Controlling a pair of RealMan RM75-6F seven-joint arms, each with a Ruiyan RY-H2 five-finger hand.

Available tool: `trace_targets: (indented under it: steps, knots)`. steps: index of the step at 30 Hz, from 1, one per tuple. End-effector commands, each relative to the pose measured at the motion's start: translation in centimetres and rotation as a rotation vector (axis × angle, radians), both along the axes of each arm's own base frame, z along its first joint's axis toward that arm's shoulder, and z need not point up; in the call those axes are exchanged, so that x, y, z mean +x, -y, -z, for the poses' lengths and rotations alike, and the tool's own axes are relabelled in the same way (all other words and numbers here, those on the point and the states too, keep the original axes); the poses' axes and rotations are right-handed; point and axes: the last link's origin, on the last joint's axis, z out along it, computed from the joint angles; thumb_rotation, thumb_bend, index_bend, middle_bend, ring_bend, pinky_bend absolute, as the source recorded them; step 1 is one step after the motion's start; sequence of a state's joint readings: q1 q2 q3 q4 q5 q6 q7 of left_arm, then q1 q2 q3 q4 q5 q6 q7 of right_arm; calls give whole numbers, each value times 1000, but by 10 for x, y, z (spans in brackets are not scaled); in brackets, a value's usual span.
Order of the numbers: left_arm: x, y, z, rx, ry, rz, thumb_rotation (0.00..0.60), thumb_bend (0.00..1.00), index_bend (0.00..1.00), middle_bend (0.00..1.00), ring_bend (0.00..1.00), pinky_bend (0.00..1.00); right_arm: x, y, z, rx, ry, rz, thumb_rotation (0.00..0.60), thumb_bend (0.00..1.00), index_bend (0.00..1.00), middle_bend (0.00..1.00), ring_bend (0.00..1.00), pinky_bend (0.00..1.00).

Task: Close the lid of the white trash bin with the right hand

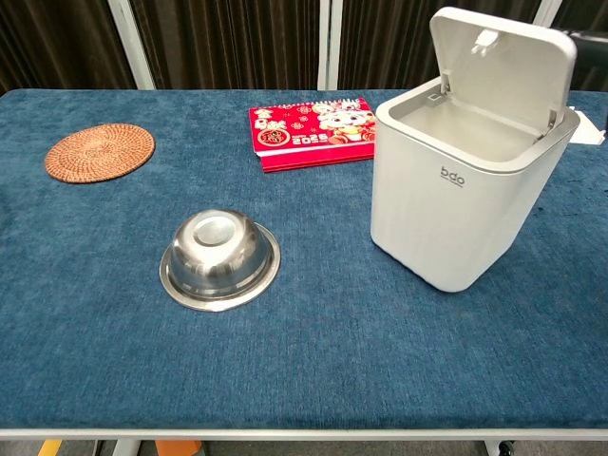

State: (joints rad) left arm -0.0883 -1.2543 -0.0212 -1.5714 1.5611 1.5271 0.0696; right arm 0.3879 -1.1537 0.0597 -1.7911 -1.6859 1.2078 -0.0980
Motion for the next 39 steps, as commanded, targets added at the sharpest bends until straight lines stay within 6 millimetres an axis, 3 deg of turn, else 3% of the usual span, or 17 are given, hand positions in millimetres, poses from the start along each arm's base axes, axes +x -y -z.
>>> trace_targets:
  steps: [1, 16, 21, 23, 39]
  knots:
    - [2, 1, -1, -1, 4, 14, 600, 0, 186, 110, 43, 82, 4, -3, 8, 33, -26, -21, 600, 1000, 0, 0, 0, 0]
    - [5, 3, -3, -12, 18, 25, 600, 0, 185, 110, 43, 82, 19, -19, 16, 71, -110, -119, 600, 994, 0, 21, 0, 0]
    - [5, 4, -4, -16, 22, 22, 600, 0, 186, 110, 43, 82, 22, -21, 16, 68, -138, -134, 600, 827, 0, 87, 0, 0]
    - [4, 4, -4, -16, 24, 22, 600, 0, 186, 110, 43, 82, 22, -22, 17, 67, -153, -132, 600, 803, 0, 106, 0, 0]
    - [2, 4, -4, -15, 29, 20, 600, 0, 186, 110, 43, 82, 16, -26, 31, 101, -186, -98, 600, 802, 0, 188, 0, 0]
